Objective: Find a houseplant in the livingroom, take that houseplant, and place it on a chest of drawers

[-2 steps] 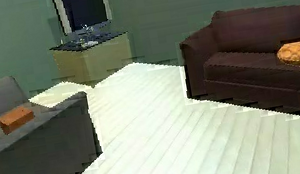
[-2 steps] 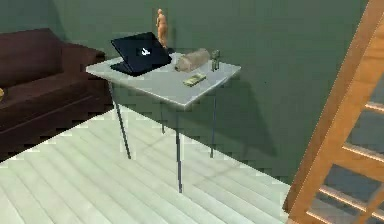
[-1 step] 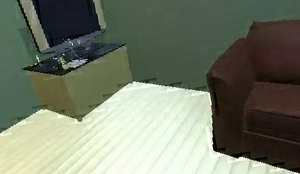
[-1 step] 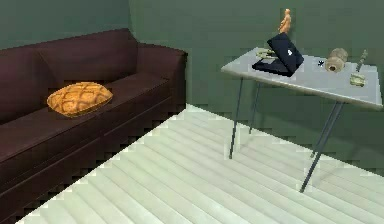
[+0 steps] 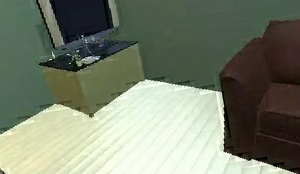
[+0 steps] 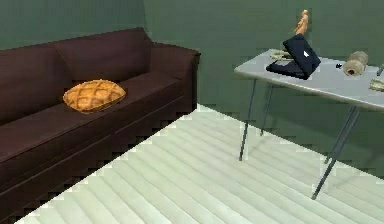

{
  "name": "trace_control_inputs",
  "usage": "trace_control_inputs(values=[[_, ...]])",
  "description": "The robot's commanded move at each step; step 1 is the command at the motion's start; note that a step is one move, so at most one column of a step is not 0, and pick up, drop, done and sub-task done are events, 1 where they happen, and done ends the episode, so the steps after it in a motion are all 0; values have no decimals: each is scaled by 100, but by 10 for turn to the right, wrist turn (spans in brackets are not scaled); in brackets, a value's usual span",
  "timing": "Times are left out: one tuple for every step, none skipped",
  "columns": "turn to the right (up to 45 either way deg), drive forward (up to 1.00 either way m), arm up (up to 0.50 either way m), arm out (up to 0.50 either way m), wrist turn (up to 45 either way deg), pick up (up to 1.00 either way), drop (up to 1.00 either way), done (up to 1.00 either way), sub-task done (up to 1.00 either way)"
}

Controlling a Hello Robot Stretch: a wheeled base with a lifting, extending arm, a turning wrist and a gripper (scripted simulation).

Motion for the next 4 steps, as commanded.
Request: trace_control_inputs(values=[[0,40,0,0,0,0,0,0,0],[-60,0,0,0,0,0,0,0,0],[0,60,0,0,0,0,0,0,0],[-240,0,0,0,0,0,0,0,0]])
